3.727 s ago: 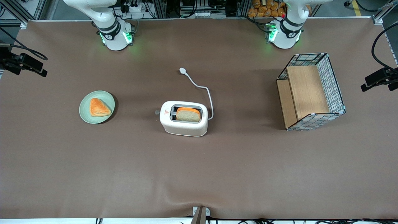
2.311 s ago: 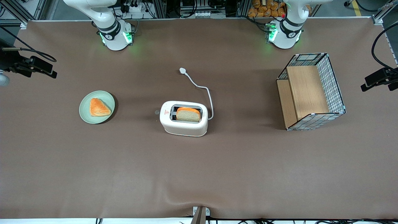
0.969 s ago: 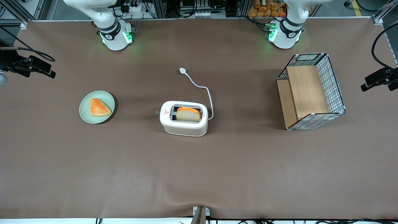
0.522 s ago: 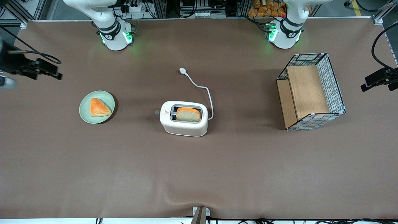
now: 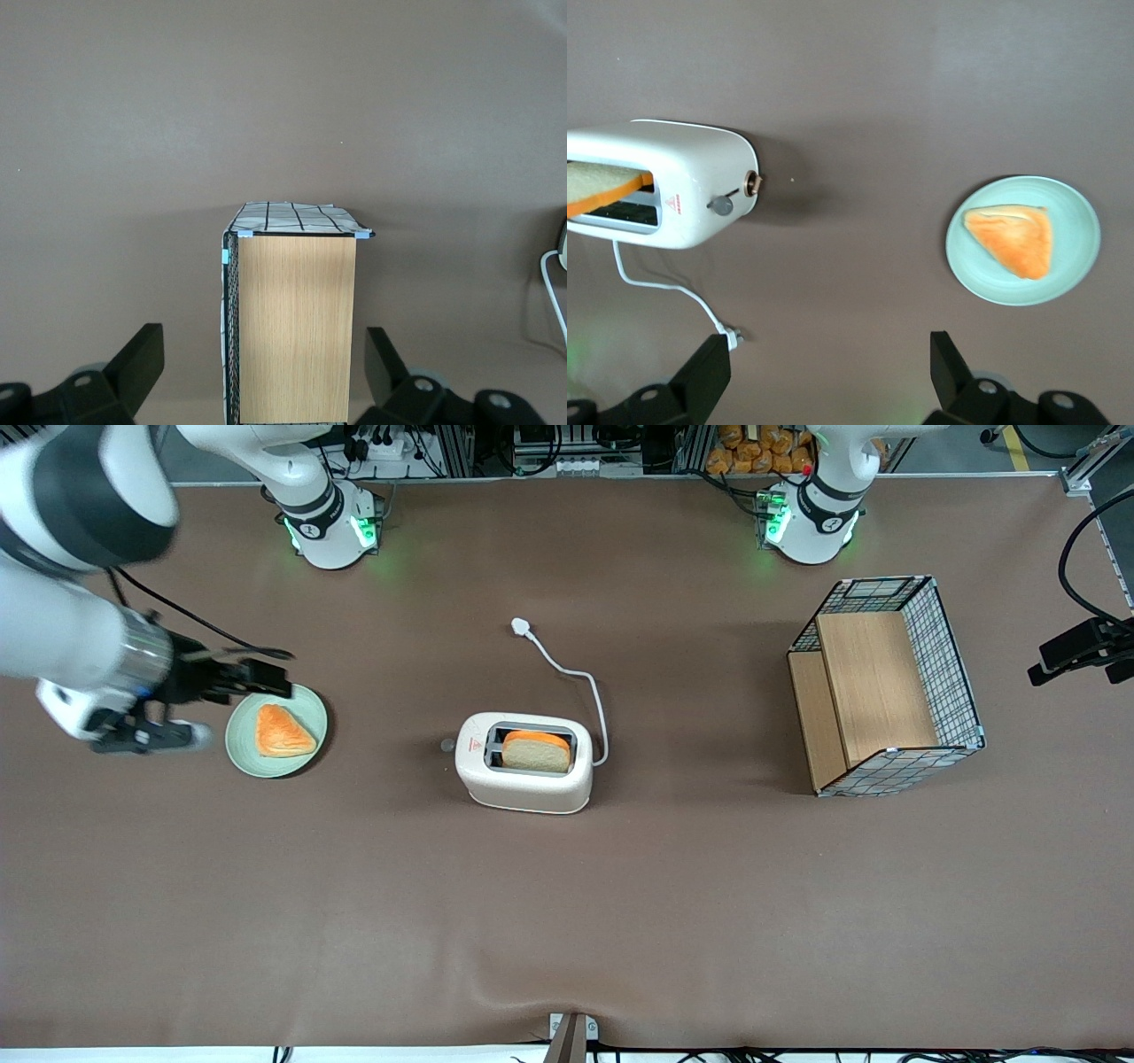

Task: Press toaster button with right arm
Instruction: 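Move the right gripper past the plate toward the toaster's side lever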

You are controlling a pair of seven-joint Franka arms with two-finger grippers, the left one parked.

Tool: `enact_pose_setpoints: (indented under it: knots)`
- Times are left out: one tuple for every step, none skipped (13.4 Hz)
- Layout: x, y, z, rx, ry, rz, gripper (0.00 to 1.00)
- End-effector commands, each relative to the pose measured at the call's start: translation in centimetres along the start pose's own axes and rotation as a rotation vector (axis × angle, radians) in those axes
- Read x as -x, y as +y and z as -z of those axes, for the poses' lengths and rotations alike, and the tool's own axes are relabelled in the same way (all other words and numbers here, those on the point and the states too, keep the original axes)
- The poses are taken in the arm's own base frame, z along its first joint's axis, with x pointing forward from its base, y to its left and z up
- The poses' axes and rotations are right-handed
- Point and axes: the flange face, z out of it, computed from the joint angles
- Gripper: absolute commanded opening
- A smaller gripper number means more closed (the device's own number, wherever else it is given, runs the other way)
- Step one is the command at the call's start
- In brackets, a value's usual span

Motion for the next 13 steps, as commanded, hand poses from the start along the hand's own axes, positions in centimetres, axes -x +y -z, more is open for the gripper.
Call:
enact_pose_setpoints:
  knots:
    - [-0.7,-2.8,-2.1,-0.007,0.012,-0.003,0.78]
    - [-1.0,-3.7,-3.3,-0.009,0.026,0.006,0.56]
    - [-1.2,-4.2,-4.8,-0.036,0.026,0.005,0.33]
    - [-1.6,-4.3,-6.2,-0.078,0.023,-0.010,0.12]
    - [-2.2,-4.1,-7.8,-0.104,0.018,-0.026,0.00]
    - [-2.7,-4.2,-9.1,-0.120,0.012,-0.035,0.00]
    - [-3.1,-4.9,-10.4,-0.127,0.011,-0.032,0.00]
    - [-3.2,-5.5,-11.5,-0.136,0.012,-0.032,0.00]
    - [-3.3,-5.9,-12.4,-0.151,0.019,-0.038,0.00]
    - [-3.2,-6.2,-13.5,-0.170,0.022,-0.040,0.00]
    - [-3.2,-6.1,-14.4,-0.188,0.025,-0.045,0.00]
    - [-3.2,-6.3,-15.0,-0.195,0.032,-0.041,0.00]
    - [-3.0,-6.8,-15.9,-0.192,0.036,-0.019,0.00]
